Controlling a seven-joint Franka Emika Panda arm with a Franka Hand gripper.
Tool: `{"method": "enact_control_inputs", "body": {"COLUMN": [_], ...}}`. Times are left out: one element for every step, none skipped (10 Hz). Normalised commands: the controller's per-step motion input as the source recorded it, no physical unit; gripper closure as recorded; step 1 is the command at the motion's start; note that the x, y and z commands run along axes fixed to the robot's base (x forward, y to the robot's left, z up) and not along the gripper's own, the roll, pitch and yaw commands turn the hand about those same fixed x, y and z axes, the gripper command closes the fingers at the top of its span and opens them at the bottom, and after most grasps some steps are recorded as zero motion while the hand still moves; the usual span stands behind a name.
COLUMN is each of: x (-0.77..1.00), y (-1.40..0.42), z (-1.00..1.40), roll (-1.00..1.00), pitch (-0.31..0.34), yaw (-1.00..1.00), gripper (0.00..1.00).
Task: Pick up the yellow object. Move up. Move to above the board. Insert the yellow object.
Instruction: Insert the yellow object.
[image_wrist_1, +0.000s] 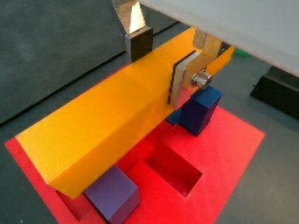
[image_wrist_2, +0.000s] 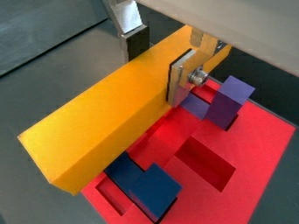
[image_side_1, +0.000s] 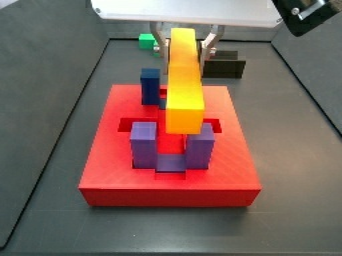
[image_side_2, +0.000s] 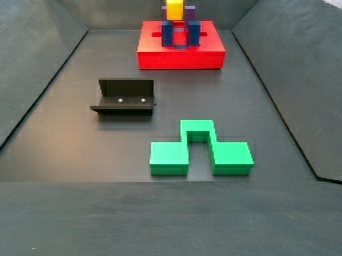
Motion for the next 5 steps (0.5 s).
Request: {"method": "enact_control_inputs", "body": {"x": [0.0,-0.01,-0.06,-0.09,-0.04], "y": [0.01,0.0,-0.02,0.0,0.0], "z": [-0.12,-0.34,-0.3,-0.21,0.0], "roll": [-0.26,-0.08,-0.02,-0.03,-0.09], "pitch": [0.0,-0.007,-0.021,-0.031,-0.046], "yaw": [-0.2,-0.17,-0.13,-0.08,0.0], "gripper": [1.0,1.0,1.0,1.0,1.0]}}
